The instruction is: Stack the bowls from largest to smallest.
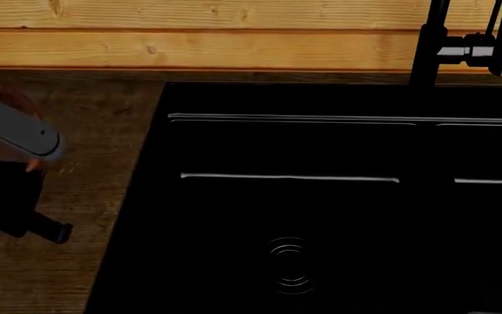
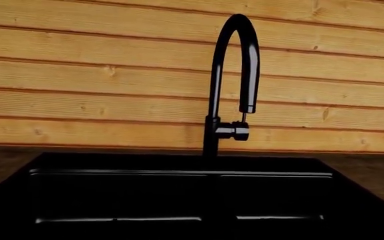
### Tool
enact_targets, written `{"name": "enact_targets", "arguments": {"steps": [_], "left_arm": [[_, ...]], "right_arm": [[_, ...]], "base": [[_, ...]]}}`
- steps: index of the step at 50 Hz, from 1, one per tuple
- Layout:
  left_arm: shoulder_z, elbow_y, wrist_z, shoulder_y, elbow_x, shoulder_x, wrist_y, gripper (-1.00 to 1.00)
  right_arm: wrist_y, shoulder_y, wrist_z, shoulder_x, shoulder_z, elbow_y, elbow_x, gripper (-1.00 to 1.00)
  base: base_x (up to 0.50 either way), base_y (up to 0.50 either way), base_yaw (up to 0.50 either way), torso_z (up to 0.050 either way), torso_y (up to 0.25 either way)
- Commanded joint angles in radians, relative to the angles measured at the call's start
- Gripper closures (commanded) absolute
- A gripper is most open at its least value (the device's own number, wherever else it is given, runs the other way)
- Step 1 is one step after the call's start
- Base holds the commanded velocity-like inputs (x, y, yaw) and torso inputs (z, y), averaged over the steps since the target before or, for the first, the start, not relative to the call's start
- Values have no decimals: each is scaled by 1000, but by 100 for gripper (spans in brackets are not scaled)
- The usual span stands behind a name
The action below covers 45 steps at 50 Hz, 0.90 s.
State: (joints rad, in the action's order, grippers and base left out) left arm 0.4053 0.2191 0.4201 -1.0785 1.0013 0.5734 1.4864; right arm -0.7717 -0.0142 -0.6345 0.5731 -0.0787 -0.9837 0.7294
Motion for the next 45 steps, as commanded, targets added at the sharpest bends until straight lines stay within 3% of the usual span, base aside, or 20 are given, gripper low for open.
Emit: {"name": "enact_targets", "arguments": {"steps": [1,7,14,17,19,20,23,32,45], "left_arm": [[-301,428,295,349,54,9,-158,100],[-287,568,286,565,-66,13,-342,100],[-377,636,308,774,-154,10,-522,100],[-356,653,323,768,-191,2,-541,100],[-281,635,313,788,-279,0,-581,100],[-307,611,305,821,-245,-38,-612,100],[-297,616,321,825,-262,-51,-621,100],[-297,636,339,838,-248,-44,-604,100],[-304,687,382,814,-205,-29,-545,100]], "right_arm": [[98,50,61,-11,-29,0,-56,-100],[123,79,75,-20,23,19,-103,-100],[113,72,64,-16,49,6,-111,-100],[120,64,70,-22,86,27,-138,-100],[123,67,74,-25,108,33,-150,-100],[122,68,72,-24,119,30,-161,-100],[119,62,68,-21,124,31,-160,-100],[96,50,44,-23,120,42,-141,-100],[60,36,12,-13,101,26,-109,-100]], "base": [[0,0,0,0,10],[0,0,0,0,0],[0,0,0,0,0],[0,0,0,0,0],[0,0,0,0,0],[0,0,0,0,0],[0,0,0,0,0],[0,0,0,0,1],[-484,78,0,0,0]]}}
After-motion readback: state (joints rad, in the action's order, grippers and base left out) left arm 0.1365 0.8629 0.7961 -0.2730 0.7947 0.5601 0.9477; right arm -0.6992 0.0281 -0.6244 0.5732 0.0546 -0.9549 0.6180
